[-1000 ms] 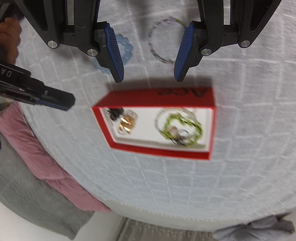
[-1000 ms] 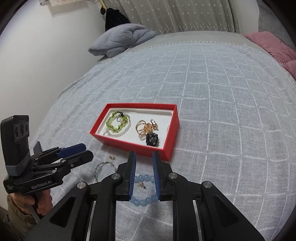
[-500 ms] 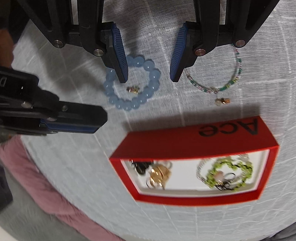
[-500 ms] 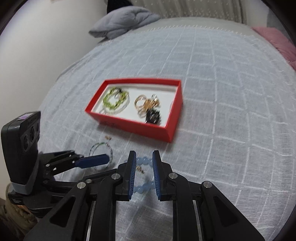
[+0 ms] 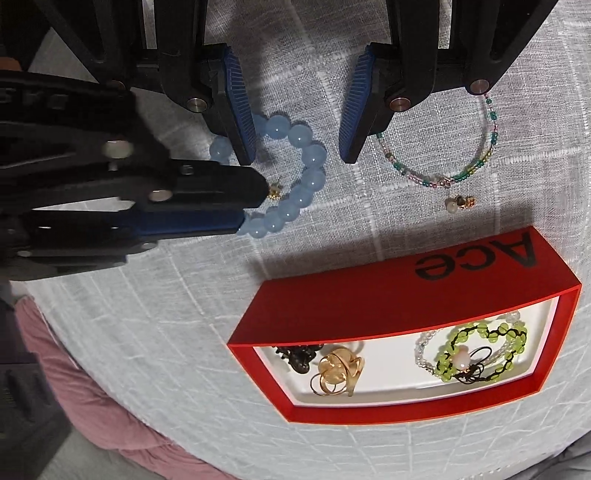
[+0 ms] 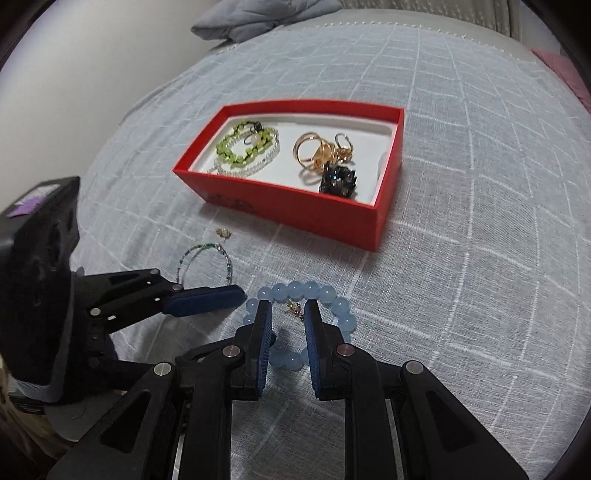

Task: Organize jewelry
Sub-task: 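Move the open left tool over the light blue bead bracelet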

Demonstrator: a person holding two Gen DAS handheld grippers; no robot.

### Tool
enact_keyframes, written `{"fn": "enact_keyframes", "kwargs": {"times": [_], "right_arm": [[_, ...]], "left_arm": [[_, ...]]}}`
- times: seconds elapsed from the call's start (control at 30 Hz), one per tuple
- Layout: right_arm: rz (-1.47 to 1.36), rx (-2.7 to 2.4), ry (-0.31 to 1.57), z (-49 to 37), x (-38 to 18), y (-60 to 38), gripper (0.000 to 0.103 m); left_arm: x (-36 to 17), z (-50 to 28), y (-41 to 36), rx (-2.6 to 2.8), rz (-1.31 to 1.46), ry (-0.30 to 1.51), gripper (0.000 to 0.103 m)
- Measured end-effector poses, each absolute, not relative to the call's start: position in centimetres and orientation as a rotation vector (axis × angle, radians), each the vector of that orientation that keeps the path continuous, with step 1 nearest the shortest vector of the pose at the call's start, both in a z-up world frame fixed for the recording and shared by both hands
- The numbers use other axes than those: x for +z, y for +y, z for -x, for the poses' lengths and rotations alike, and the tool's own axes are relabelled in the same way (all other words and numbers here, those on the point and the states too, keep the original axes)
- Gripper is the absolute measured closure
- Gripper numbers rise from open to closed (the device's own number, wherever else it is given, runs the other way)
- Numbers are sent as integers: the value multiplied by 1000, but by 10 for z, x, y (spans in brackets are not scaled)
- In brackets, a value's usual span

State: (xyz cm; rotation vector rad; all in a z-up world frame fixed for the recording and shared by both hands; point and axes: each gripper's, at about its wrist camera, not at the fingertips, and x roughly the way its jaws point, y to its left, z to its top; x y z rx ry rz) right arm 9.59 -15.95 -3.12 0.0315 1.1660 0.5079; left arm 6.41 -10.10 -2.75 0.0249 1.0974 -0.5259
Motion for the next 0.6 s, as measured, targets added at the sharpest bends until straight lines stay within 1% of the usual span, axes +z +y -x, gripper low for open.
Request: {"fn": "enact_keyframes", "kwargs": {"times": [0.3, 0.37, 0.43, 0.6], "right_arm": [[28, 489, 1187, -102, -48, -147, 85], [46, 482, 1187, -103, -50, -144, 89], [55, 483, 1186, -103, -52, -143, 96], [27, 490, 1195, -104, -53, -141, 96]], "left_arm": [[-30, -57, -105, -538, -64, 1101, 63], [-30, -56, -106, -541, -65, 1099, 63], [-31, -54, -107, -543, -60, 1100, 63], [-30, -53, -104, -543, -55, 1101, 63]]}}
